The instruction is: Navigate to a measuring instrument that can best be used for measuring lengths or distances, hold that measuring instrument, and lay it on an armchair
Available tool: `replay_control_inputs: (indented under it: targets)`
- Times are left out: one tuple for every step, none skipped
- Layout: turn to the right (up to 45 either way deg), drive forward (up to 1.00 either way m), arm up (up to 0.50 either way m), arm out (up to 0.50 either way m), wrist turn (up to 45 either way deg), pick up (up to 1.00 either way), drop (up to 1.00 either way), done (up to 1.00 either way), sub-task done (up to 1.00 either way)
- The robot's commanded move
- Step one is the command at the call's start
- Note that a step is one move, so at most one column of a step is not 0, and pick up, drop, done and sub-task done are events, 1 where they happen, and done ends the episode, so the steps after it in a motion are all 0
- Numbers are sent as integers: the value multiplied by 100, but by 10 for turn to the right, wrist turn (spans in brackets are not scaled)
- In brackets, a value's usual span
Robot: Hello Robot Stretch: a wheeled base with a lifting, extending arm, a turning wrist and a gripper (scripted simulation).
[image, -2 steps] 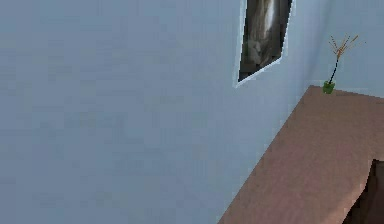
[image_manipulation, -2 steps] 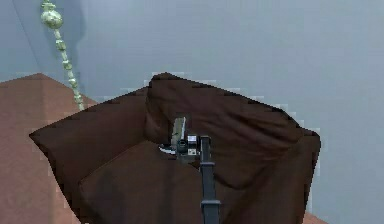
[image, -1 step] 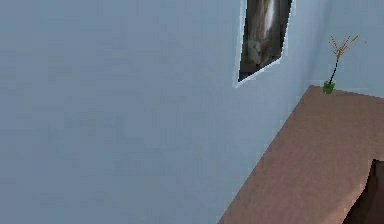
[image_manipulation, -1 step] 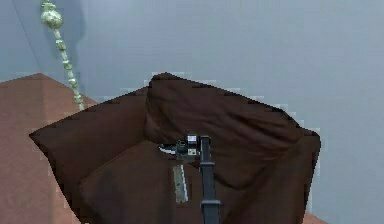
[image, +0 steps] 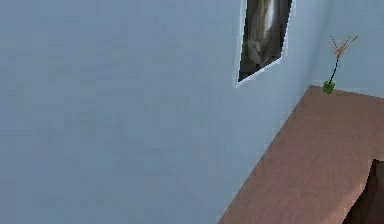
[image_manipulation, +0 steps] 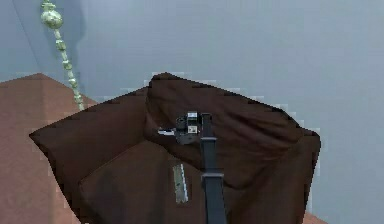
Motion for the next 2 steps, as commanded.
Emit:
replay_control_inputs:
  targets:
    - [0,0,0,-8,0,0,0,0,0]
    - [0,0,0,0,0,0,0,100,0]
